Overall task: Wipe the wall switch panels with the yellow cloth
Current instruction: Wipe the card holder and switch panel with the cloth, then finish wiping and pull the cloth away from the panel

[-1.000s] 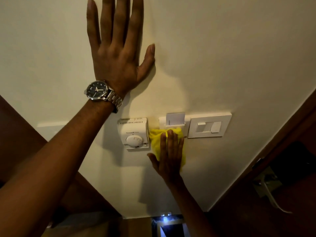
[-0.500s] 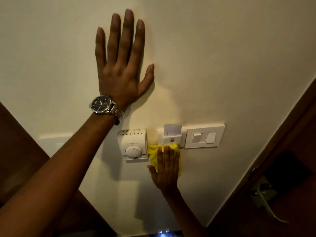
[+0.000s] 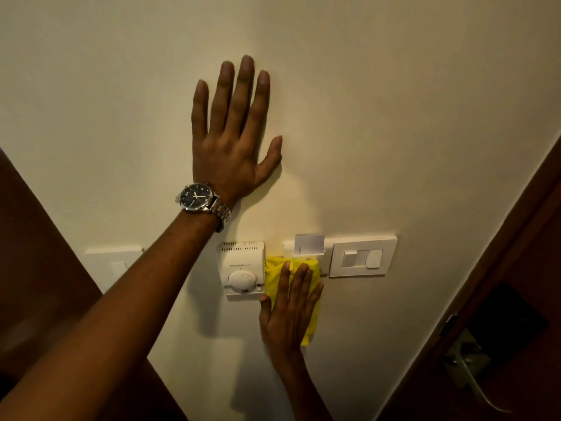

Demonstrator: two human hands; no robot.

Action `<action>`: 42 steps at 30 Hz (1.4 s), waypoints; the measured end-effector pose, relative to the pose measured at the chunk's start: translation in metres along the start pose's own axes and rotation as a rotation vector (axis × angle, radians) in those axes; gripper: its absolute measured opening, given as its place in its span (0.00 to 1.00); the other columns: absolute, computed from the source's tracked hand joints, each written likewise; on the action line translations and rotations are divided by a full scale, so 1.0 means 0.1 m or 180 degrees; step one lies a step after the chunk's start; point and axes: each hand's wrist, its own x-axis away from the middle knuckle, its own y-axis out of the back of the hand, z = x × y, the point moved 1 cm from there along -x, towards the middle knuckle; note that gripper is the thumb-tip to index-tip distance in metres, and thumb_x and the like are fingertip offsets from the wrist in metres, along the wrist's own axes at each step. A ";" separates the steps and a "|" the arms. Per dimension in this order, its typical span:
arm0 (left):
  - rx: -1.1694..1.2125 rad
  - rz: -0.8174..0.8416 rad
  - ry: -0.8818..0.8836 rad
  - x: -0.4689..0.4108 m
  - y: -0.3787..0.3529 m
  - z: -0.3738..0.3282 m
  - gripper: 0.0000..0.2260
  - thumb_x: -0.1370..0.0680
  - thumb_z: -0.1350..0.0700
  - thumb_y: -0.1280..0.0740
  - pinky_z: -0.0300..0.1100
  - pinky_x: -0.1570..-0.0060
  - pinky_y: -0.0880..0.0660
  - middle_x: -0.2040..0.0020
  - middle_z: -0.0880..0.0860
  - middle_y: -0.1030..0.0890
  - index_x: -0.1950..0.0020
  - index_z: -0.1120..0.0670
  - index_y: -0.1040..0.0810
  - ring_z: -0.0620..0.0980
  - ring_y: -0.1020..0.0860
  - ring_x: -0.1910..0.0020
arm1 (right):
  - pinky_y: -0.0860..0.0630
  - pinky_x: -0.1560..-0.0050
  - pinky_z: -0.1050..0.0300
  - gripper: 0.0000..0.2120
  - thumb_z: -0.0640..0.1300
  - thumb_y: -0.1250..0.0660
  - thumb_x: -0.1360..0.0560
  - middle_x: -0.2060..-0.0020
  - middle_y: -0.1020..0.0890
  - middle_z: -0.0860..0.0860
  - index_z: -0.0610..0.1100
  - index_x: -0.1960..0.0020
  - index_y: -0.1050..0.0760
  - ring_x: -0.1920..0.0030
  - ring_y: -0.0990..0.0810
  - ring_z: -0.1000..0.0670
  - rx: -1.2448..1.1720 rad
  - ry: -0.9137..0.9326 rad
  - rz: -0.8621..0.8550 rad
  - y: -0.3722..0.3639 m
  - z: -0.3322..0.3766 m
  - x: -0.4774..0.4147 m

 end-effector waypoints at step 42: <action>0.3992 0.3462 0.7349 5.04 2.20 -0.18 0.14 0.17 0.66 0.33 0.52 0.47 0.17 0.38 0.64 0.16 0.32 0.64 0.23 0.63 0.16 0.40 | 0.24 0.55 0.50 0.05 0.32 0.25 0.26 0.60 0.17 0.47 0.37 0.53 0.21 0.59 0.19 0.50 -0.2393 -0.1444 0.3284 -0.36 0.24 1.34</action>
